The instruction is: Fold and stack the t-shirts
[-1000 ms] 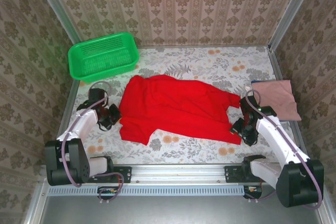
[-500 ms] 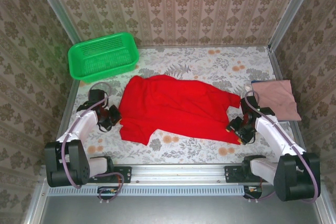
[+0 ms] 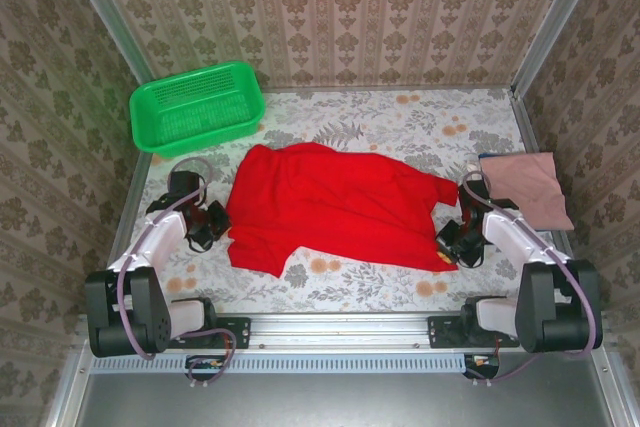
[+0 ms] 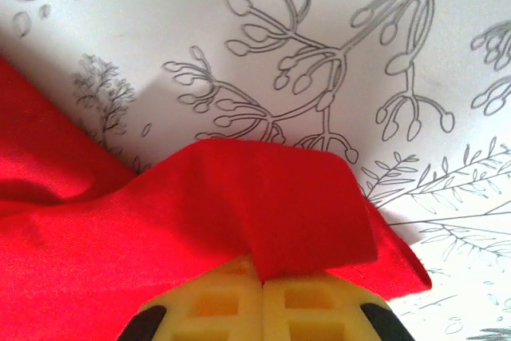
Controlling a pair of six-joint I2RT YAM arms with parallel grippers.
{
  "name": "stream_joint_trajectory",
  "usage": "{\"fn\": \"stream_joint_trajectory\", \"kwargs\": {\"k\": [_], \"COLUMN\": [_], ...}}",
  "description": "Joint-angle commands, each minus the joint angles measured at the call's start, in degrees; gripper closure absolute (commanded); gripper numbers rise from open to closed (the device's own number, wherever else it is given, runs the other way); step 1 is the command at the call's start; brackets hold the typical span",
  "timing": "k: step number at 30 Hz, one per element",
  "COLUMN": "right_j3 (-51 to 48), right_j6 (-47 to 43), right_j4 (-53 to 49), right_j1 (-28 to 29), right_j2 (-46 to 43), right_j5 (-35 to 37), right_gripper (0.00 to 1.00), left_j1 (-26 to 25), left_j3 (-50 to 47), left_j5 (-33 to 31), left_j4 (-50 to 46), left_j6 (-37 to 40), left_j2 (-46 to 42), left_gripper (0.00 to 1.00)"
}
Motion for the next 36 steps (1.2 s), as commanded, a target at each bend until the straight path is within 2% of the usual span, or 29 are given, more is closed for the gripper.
{"fn": "stream_joint_trajectory", "kwargs": {"k": [1,6,10,16,20,26,32,36], "right_j3": [1.21,5.01,12.19,26.37,35.54,43.97,50.81,55.48], "right_j6": [0.18,-0.99,-5.34,-9.99,-12.6,-15.86,-19.38,-20.34], "right_j4": [-2.71,-4.42,-1.62,2.84,4.08,5.41,1.99,1.79], "right_j1": [-0.33,-0.32,-0.33,-0.46,-0.68,-0.68,-0.68,-0.68], "right_j2": [-5.1,-12.15,-15.2,-13.8,-12.4,-13.9,-15.11,-15.39], "right_j5": [2.1,4.58,5.62,10.79,10.97,9.82,6.82,8.04], "right_gripper": [1.0,1.0,1.0,1.0,1.0,1.0,1.0,1.0], "left_j1": [0.35,0.27,0.28,0.17,-0.04,-0.14,-0.62,-0.76], "left_j3": [-0.28,2.17,9.24,23.03,31.18,40.54,43.99,44.89], "left_j5": [-0.96,-1.61,-2.38,-4.83,-7.61,-11.29,-12.29,-14.43], "left_j4": [-0.14,-0.65,-1.14,-1.99,-3.83,-5.62,-5.15,-2.83], "left_j6": [-1.37,-2.84,-3.32,-3.58,-3.67,-2.48,-0.5,-0.87], "left_j2": [-1.45,-3.43,-3.34,-2.01,-2.83,-5.51,-9.68,-12.53], "left_gripper": [1.0,1.0,1.0,1.0,1.0,1.0,1.0,1.0]}}
